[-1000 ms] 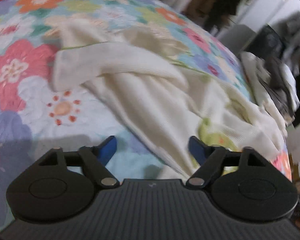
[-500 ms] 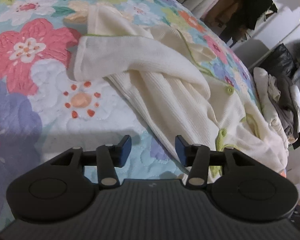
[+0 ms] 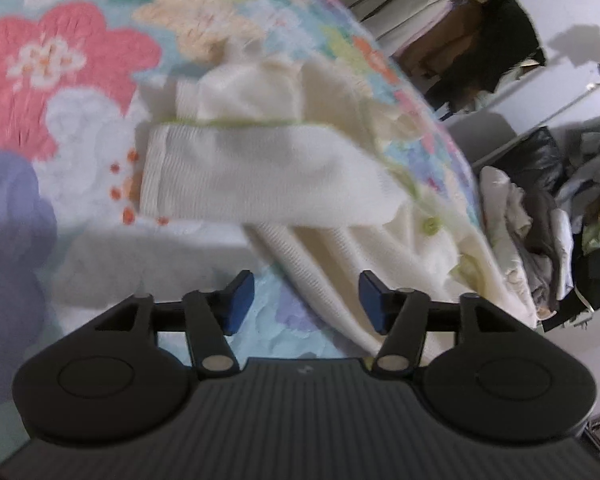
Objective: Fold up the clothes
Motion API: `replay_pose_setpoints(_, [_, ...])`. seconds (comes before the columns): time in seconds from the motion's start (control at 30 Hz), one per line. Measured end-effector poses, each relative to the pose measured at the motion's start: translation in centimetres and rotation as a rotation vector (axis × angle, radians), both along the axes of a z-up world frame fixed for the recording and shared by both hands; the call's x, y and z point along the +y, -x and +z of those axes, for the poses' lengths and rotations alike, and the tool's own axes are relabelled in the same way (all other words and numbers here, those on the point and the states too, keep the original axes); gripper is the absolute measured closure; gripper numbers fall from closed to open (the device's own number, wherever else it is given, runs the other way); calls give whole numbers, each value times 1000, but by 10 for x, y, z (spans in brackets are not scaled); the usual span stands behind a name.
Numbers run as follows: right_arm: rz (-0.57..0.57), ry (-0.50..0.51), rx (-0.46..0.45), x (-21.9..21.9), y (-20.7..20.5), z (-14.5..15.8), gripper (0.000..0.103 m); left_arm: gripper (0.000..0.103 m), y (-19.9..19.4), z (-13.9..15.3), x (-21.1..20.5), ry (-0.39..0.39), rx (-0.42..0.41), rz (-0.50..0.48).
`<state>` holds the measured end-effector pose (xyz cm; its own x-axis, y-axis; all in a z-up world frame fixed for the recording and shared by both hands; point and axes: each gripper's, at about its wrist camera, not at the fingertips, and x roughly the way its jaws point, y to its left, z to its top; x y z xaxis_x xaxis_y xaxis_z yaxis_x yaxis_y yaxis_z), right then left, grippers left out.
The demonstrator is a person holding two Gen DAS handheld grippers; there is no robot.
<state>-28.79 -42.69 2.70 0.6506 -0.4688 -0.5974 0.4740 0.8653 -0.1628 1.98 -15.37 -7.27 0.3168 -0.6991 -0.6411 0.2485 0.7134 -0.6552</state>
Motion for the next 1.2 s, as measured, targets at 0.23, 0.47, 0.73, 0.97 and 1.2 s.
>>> replay_pose_setpoints(0.23, [10,-111,-24,-4,-4,-9,93,61,-14,-31,-17,137,66,74])
replay_pose_setpoints(0.47, [52,-191,-1,-9,-10,-22,92,98,-14,-19,-12,116,-25,145])
replay_pose_setpoints(0.73, [204,-784,-294,-43,12,-19,91,98,35,78,33,191,-339,147])
replay_pose_setpoints(0.97, [289,-836,-355,-29,56,-4,91,98,52,59,31,-242,-234,92])
replay_pose_setpoints(1.2, [155,-724,-76,-19,39,-35,91,97,44,29,18,-326,-96,45])
